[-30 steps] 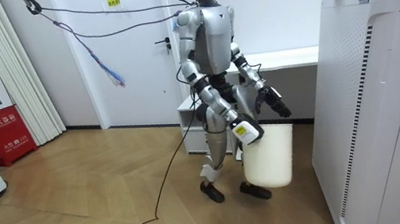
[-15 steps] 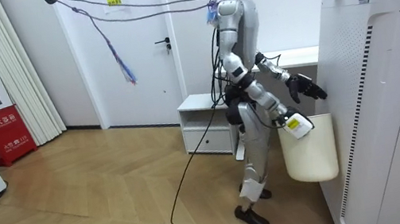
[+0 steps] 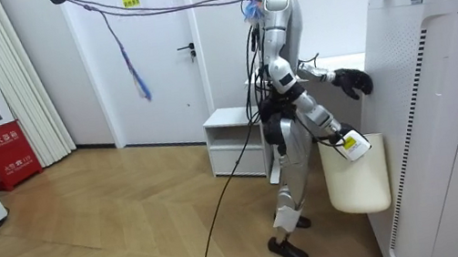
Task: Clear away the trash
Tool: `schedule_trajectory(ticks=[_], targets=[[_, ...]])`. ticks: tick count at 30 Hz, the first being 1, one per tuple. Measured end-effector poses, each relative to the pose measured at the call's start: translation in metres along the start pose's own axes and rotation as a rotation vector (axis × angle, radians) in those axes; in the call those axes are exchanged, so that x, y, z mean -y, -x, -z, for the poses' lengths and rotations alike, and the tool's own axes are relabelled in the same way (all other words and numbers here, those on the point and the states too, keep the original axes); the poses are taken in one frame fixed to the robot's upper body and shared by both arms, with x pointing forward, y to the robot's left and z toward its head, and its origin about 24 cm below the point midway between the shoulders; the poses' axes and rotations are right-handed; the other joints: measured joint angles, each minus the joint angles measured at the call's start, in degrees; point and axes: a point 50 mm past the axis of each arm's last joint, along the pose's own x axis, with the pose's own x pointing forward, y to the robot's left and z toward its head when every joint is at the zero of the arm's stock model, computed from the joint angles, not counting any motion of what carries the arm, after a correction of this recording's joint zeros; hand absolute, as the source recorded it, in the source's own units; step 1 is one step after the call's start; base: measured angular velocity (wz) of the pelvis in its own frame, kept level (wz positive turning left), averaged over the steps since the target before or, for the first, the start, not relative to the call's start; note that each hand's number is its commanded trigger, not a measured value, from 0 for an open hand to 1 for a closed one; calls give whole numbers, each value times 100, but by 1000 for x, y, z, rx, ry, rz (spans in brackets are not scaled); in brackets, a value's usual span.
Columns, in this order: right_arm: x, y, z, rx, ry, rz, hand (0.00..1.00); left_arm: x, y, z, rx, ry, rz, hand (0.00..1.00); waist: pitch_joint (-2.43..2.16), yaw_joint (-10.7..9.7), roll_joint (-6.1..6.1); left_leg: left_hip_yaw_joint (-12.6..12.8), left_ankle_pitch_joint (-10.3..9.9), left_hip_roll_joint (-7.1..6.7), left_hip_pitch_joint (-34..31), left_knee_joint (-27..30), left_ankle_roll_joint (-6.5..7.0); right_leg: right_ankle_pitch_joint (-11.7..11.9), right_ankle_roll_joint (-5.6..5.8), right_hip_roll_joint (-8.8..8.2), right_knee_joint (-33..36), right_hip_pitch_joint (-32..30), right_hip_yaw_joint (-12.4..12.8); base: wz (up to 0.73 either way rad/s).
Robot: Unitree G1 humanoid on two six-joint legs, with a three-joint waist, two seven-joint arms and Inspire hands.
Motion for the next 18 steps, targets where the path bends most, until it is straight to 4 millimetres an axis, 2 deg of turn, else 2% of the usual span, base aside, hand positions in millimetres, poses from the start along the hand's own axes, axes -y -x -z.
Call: schedule_trajectory(ticks=[8, 11, 18], targets=[[-1, 0, 0, 4, 2, -21, 100, -8, 0, -12, 82, 38, -118, 0, 7, -6, -39, -85, 23, 31, -1, 3, -41, 32, -44, 56, -102, 76, -32, 4], [-3, 0, 0, 5, -2, -34, 100, -11, -1, -16, 102, 45, -145, 0, 28, -6, -82, -121, 35, 57, 55, -20, -62, 86, -71, 92, -239, 199, -102, 3], [-5, 0, 0, 7, 5, -60, 100, -18, -4, -32, 190, 21, -183, 0, 35, 94, -118, -189, 46, 98, 46, -15, -93, 201, -95, 172, -464, 304, -134, 4]])
